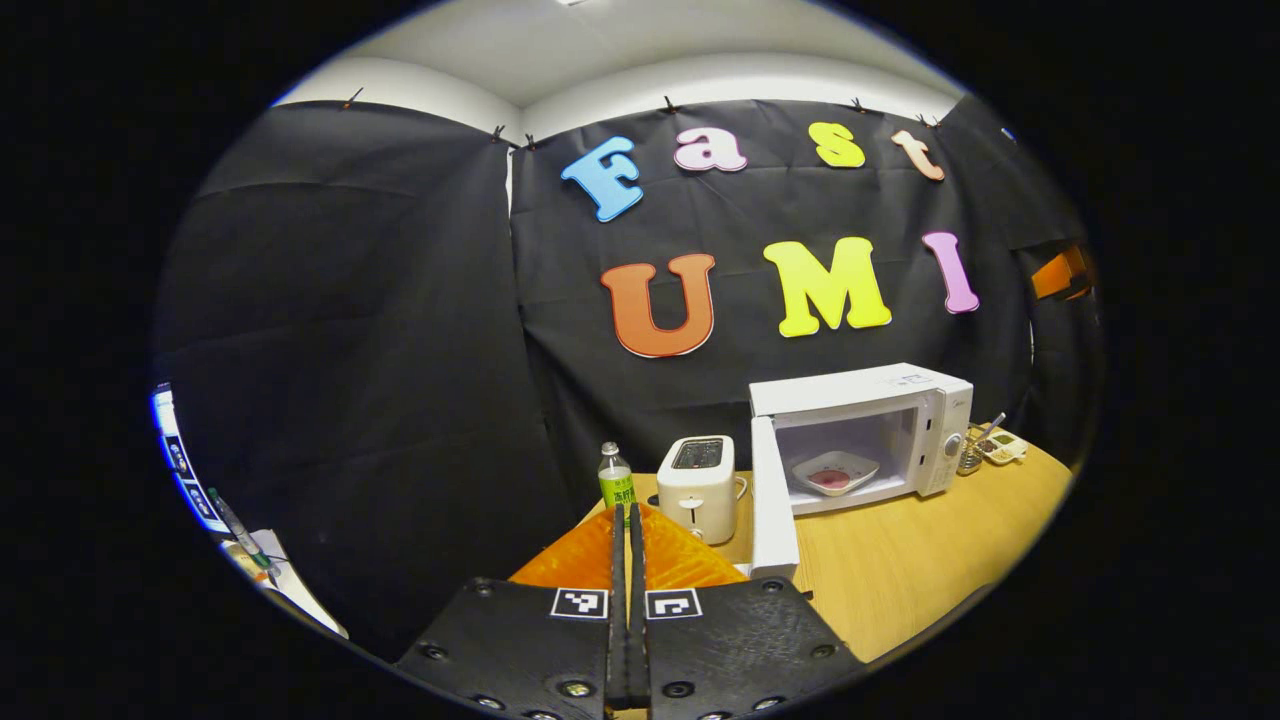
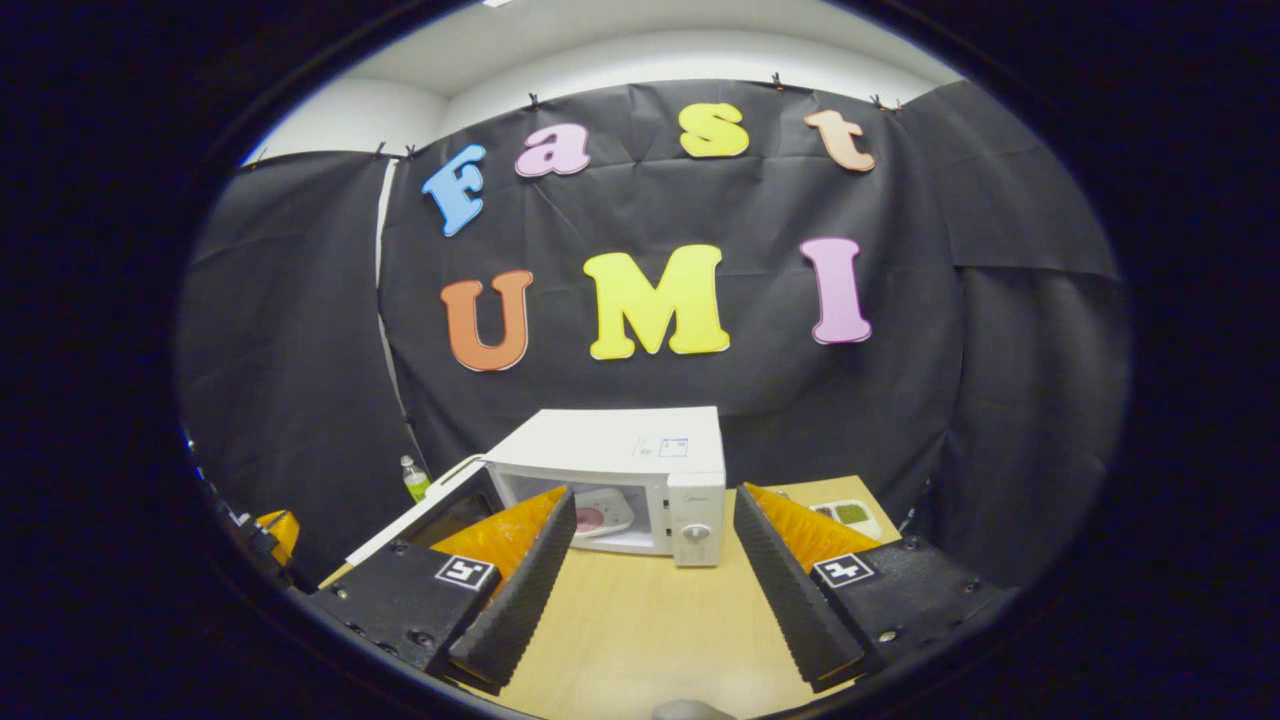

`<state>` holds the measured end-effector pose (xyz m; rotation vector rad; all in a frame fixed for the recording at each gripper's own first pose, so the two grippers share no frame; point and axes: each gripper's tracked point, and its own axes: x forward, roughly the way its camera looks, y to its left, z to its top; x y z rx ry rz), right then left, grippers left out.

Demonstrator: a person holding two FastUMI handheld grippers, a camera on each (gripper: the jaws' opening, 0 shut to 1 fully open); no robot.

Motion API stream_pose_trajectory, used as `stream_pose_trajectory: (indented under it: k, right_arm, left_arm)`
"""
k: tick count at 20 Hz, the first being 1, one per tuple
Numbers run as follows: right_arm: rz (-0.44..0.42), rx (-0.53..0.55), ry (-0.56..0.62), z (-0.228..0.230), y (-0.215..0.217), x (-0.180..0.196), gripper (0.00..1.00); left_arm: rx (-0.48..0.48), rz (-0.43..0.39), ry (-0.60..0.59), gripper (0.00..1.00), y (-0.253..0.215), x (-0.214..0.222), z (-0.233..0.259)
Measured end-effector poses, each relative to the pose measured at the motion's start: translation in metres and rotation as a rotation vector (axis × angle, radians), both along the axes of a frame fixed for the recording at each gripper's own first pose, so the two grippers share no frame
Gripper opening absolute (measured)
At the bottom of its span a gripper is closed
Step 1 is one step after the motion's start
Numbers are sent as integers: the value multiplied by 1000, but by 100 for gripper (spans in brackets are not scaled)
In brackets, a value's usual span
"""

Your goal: Open the microwave oven with the left hand, put the food in, and close the microwave oven.

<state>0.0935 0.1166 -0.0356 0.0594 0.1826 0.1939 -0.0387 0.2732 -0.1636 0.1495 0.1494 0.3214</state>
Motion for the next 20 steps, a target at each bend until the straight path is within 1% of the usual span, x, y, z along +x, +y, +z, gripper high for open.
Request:
stream_pose_trajectory:
  k: [1, 2, 3, 6, 7, 8, 9, 10, 11, 13, 14, 15, 16, 17, 19, 20]
  right_arm:
    - [-8, -3, 0, 3, -4, -1, 92]
    - [-12, -3, -3, 6, -6, -3, 100]
    - [-20, -3, -9, 10, -9, -5, 92]
    - [-48, -7, -17, 20, -17, -12, 92]
    - [-56, -6, -15, 20, -19, -14, 92]
    - [-66, -7, -9, 21, -21, -17, 100]
    - [-75, -10, -5, 20, -23, -19, 100]
    - [-86, -13, -2, 21, -25, -22, 92]
    - [-95, -12, 5, 18, -27, -24, 100]
    - [-112, 4, 16, 14, -29, -29, 100]
    - [-119, 10, 28, 12, -29, -31, 92]
    - [-122, 17, 40, 9, -30, -34, 100]
    - [-125, 23, 46, 8, -30, -36, 100]
    - [-132, 21, 46, 8, -34, -37, 92]
    - [-143, 17, 45, 9, -38, -39, 92]
    - [-145, 18, 52, 7, -38, -39, 100]
  left_arm:
    - [2, 14, 8, 0, 8, 2, -9]
    - [-10, 16, 21, 0, 13, 4, -19]
    - [-19, 21, 31, 0, 18, 7, -29]
    - [-45, 25, 91, 0, 30, 12, -71]
    - [-61, 14, 106, 0, 29, 13, -83]
    - [-71, 3, 122, 0, 27, 14, -94]
    - [-75, -13, 138, 0, 25, 17, -104]
    - [-72, -28, 151, 0, 22, 20, -112]
    - [-69, -46, 157, 0, 18, 24, -116]
    - [-74, -89, 158, 0, 8, 33, -122]
    - [-70, -105, 161, 0, 4, 38, -125]
    - [-72, -121, 167, 0, -2, 41, -127]
    - [-75, -138, 167, 0, -8, 45, -129]
    - [-64, -138, 164, 0, -10, 44, -127]
    - [-79, -158, 161, 0, -14, 50, -130]
    - [-84, -166, 160, 0, -21, 51, -130]
